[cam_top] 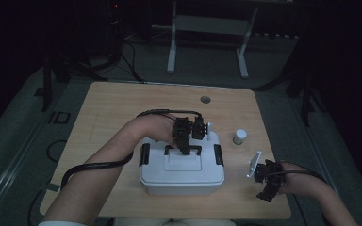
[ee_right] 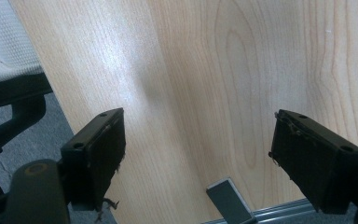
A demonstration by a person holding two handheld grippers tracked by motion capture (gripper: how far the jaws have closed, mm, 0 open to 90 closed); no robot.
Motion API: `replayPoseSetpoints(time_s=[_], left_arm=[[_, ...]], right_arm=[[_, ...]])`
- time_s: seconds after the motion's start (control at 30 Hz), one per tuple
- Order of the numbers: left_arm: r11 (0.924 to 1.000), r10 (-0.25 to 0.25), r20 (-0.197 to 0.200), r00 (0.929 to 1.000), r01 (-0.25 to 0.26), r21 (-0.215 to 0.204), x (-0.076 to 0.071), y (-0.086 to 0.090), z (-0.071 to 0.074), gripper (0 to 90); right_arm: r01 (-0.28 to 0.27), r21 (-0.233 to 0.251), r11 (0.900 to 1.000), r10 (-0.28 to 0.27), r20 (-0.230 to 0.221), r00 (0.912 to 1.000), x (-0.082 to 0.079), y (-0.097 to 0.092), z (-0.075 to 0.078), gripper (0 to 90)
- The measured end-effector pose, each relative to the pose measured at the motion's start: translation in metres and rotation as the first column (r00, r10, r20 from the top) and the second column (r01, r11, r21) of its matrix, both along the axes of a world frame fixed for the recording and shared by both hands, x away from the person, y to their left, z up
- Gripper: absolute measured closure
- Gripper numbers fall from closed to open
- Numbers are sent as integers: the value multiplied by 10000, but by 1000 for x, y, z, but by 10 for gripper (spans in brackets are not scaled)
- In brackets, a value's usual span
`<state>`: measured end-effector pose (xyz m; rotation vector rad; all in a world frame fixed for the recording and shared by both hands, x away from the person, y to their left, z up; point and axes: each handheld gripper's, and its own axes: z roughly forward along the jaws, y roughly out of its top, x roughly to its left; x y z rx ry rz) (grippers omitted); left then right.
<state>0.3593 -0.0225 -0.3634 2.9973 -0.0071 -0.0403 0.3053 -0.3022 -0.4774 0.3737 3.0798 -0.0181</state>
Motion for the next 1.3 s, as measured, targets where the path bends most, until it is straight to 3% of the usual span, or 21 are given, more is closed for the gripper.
replayPoseSetpoints(time_s=[0.47,0.87,1.13,1.3], left_arm=[[9998,129,98,9999,-128,-151,-2,4,9,834],[9996,117,453,9989,-105,-269,-4,17,33,833],[9987,351,657,9972,-325,-392,-5,38,45,833],[9961,798,698,9944,-769,-438,-3,58,50,833]], right_arm=[[-2,81,10000,1,79,10000,0,0,2,173],[119,243,9996,-120,18,9999,0,-1,4,134],[-114,195,9997,110,206,9997,-4,0,8,136],[-68,279,9996,66,80,9999,-4,0,10,135]])
